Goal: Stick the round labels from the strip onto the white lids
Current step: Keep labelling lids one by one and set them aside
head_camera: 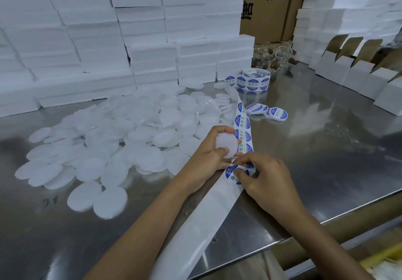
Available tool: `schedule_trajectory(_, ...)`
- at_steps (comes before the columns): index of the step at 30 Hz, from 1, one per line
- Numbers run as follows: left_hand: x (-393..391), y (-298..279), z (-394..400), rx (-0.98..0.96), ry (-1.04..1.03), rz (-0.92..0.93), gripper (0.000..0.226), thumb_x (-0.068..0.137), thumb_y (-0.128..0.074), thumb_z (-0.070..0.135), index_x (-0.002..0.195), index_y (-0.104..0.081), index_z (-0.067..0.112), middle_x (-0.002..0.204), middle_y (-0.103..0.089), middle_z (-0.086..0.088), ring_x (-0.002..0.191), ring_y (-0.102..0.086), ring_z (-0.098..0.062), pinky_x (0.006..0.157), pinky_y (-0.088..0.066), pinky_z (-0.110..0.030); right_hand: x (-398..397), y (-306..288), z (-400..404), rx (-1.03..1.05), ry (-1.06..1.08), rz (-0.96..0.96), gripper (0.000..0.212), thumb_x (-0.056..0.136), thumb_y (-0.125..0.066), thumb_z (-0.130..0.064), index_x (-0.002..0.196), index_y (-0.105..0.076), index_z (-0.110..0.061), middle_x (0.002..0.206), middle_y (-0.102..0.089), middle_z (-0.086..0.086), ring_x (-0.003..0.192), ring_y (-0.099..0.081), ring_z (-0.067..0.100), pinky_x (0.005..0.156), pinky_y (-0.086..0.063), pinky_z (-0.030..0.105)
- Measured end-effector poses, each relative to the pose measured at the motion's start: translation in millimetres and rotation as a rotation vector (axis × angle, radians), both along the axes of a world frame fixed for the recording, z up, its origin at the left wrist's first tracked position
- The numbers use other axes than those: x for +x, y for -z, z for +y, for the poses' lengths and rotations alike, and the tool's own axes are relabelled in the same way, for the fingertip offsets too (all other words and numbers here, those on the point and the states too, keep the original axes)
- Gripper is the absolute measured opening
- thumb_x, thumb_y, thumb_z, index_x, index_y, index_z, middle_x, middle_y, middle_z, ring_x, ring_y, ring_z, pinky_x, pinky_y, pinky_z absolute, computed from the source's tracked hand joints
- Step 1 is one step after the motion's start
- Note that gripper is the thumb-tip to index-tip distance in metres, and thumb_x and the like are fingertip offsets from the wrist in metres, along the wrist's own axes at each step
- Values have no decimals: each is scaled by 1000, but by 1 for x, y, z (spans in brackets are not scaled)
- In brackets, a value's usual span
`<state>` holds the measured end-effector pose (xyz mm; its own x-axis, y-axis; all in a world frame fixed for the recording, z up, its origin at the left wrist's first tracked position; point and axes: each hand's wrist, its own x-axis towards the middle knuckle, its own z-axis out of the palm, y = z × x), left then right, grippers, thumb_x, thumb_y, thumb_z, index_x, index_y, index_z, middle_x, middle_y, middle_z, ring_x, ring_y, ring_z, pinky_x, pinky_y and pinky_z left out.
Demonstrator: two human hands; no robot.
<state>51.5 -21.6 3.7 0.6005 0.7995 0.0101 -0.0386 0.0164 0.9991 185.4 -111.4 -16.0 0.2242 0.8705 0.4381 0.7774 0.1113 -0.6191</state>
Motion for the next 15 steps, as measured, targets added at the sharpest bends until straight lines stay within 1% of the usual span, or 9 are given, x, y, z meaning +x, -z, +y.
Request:
schedule_trajectory(2,0,0,-1,6,14,10,45,101,-33,-9,129,-50,21,136,-60,-16,106,-72,-30,95,-58,-46,0,0,-1,30,-1,2,17,76,-77,-2,85,-76,-17,98,-75,-12,94,-57,-13,73,-35,-4)
schedule_trajectory(3,0,0,-1,7,17,14,45,101,-33,-9,130,-50,21,136,-60,-16,106,-72,-30,96,-57,-48,0,0,-2,42,3,-2,17,76,-78,-3,85,-76,-17,99,-76,-11,95,-60,-7,74,-36,-3)
schedule_trajectory(5,0,-1,-1,14,16,22,45,102,-33,-9,130,-49,21,136,-60,-17,107,-72,-30,97,-57,-49,-1,-1,-3,69,7,-22,18,74,-79,-2,83,-76,-18,99,-76,-12,89,-65,0,75,-40,1)
schedule_trajectory(7,-1,-2,-2,34,9,37,45,102,-32,-9,130,-49,22,138,-58,-17,108,-72,-29,96,-57,-47,-2,-3,-4,119,18,-53,19,72,-80,-3,82,-75,-18,97,-75,-14,85,-68,3,77,-46,12)
schedule_trajectory(10,-1,-3,-3,100,-5,96,44,103,-34,-6,129,-50,26,147,-51,-14,111,-70,-24,96,-57,-47,-4,-6,-7,184,47,-79,17,72,-84,-7,81,-75,-19,93,-76,-13,84,-69,7,78,-49,28)
schedule_trajectory(13,-2,-4,-3,159,-17,153,43,104,-35,-3,129,-49,29,150,-47,-10,115,-68,-20,97,-57,-48,-5,-6,-8,218,59,-104,15,73,-85,-9,82,-78,-18,91,-76,-10,84,-70,12,78,-53,36)
schedule_trajectory(15,-4,-4,-2,176,-24,174,42,105,-35,0,130,-48,30,150,-48,-8,116,-67,-22,95,-58,-50,-7,-7,-8,235,54,-108,14,74,-85,-6,82,-78,-16,90,-77,-8,84,-71,17,76,-55,42)
